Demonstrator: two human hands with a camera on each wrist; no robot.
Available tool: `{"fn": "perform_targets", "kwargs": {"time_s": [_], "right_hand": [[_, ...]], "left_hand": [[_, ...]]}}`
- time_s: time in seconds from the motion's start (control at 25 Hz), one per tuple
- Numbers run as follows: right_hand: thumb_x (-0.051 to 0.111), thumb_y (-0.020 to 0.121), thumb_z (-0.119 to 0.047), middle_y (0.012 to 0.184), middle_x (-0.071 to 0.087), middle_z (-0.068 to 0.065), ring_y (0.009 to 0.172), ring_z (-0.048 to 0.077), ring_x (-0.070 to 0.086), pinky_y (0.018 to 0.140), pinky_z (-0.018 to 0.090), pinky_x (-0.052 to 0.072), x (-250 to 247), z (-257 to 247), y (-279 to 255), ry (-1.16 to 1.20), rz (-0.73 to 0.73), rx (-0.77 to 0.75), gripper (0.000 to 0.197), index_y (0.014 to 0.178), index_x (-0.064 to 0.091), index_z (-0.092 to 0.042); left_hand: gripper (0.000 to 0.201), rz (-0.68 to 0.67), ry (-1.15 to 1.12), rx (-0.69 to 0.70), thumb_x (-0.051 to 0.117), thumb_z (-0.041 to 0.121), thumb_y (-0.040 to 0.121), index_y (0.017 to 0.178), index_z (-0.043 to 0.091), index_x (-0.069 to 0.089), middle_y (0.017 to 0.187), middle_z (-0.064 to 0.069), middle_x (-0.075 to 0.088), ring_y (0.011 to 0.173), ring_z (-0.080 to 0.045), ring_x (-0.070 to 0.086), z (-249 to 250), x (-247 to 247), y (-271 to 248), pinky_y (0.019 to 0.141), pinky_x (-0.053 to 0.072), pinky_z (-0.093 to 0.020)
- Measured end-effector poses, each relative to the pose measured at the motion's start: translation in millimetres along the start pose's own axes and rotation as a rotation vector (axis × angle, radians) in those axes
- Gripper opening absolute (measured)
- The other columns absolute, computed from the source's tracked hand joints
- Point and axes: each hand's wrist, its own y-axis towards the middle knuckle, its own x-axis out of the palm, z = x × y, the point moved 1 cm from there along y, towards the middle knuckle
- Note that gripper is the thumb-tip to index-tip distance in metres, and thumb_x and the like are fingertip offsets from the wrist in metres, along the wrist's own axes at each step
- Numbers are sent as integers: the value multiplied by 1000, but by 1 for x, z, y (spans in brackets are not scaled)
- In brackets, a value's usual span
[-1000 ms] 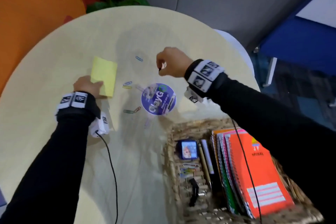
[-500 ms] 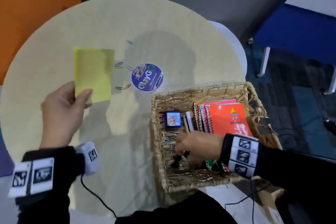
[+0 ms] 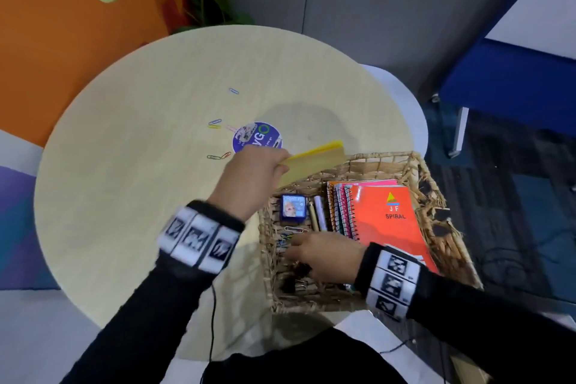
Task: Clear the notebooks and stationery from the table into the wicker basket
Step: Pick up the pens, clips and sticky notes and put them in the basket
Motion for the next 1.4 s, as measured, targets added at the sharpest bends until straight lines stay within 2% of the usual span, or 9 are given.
{"fn": "perform_targets", "kwargs": {"time_s": [0.12,0.28,0.56,0.72,0.88,1.0,1.12,1.24,1.4], "right_hand": [[59,81,-7,121,56,6,106,28,59,84,40,53,-5,11,-39,174,164,30,44,123,53,-20],[63,83,-17,125,56,-6,112,16,57,90,30,48,1,26,-81,289,225,168,43,123,53,-29],[63,83,-20,117,57,-16,80,-11,41,70,7,34,9,40,-95,338,257,205,40,121,56,-30],[67,82,-26,97,47,-32,78,-22,41,70,8,35,-2,49,-86,351,267,194,37,117,58,-32],[68,83,-30,91,41,-40,79,-19,46,70,2,36,-51,60,-63,300,300,170,34,116,60,-31],[70,82,-26,92,62,-21,78,-1,60,74,20,53,-113,61,-30,271,385,117,28,110,66,-23],[69,83,-20,95,70,-6,74,5,62,73,26,53,-170,60,30,230,445,23,21,104,68,-17],[64,84,-17,98,72,1,81,16,66,76,30,51,-199,66,100,146,360,19,18,102,68,-13],[56,85,-12,105,70,8,97,26,62,78,28,45,-198,72,183,-42,103,35,20,102,67,-10]], "left_hand": [[20,-254,242,-90,54,7,90,105,10,67,106,-13,68,99,-32,64,20,23,34,74,48,-37],[27,-404,419,-116,46,-7,88,110,1,61,116,-17,61,104,-35,62,28,42,44,80,50,-40],[31,-454,455,-153,47,-3,90,119,2,57,124,-15,58,111,-32,60,24,45,51,86,50,-39],[21,-351,271,-239,54,3,87,106,3,64,113,-14,65,103,-32,63,6,37,52,83,52,-40],[15,-128,-16,-373,61,17,84,93,13,72,102,-7,71,98,-28,65,-67,12,53,83,54,-35],[13,-59,-106,-492,64,16,84,95,14,71,104,-8,71,100,-28,65,-137,12,49,86,51,-33],[14,-97,-110,-528,63,10,84,95,12,71,103,-10,71,98,-28,66,-187,32,55,84,50,-31],[14,-135,-80,-428,61,9,82,94,11,68,102,-10,66,95,-29,64,-206,53,67,78,49,-31],[8,-232,-23,-312,63,7,83,90,3,66,92,-12,58,92,-33,60,-214,64,78,73,44,-32]]}}
